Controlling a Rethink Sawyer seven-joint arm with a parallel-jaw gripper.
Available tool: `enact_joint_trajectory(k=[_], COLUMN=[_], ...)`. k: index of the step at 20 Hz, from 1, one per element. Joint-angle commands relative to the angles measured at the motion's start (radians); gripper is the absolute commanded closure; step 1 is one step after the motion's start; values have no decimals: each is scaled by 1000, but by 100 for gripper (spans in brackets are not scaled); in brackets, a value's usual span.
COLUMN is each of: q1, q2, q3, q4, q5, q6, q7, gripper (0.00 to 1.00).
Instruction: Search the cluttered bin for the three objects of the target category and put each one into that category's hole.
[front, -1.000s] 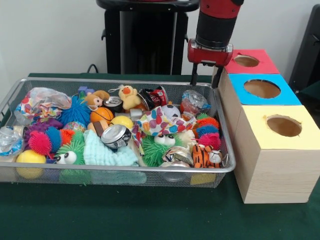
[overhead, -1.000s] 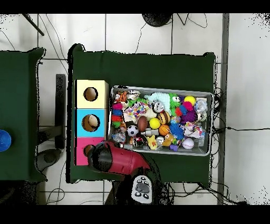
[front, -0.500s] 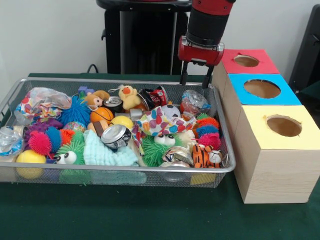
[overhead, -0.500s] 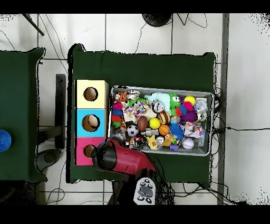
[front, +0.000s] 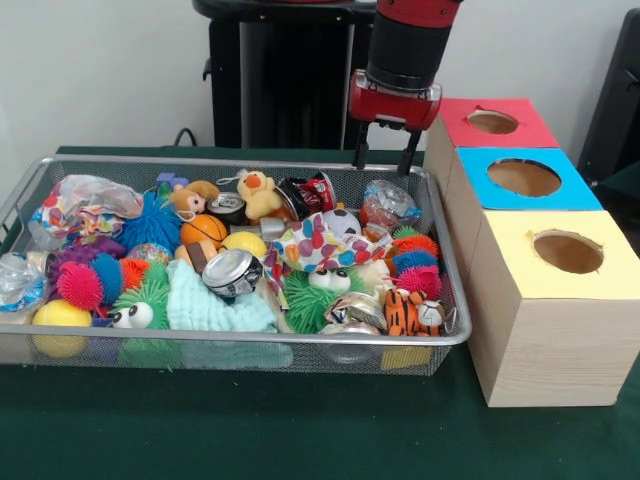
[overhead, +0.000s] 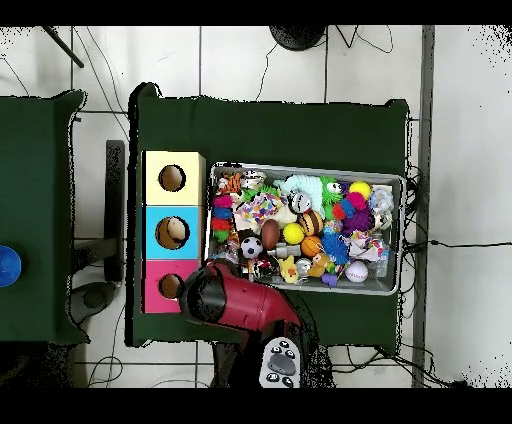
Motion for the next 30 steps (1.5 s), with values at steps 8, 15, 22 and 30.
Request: enact_joint_trajectory(k=[8,15,22,30], q1=[-98,-151,-213,-304], q2=[74,142,187,205], q3=[103,165,246,360], q4=[-88,-72,-43,-15], q5=[-76,-92,-96,-108], q6=[-72,-146,-196,-169], q7=[99,128,144,138], gripper=[0,0,0,0])
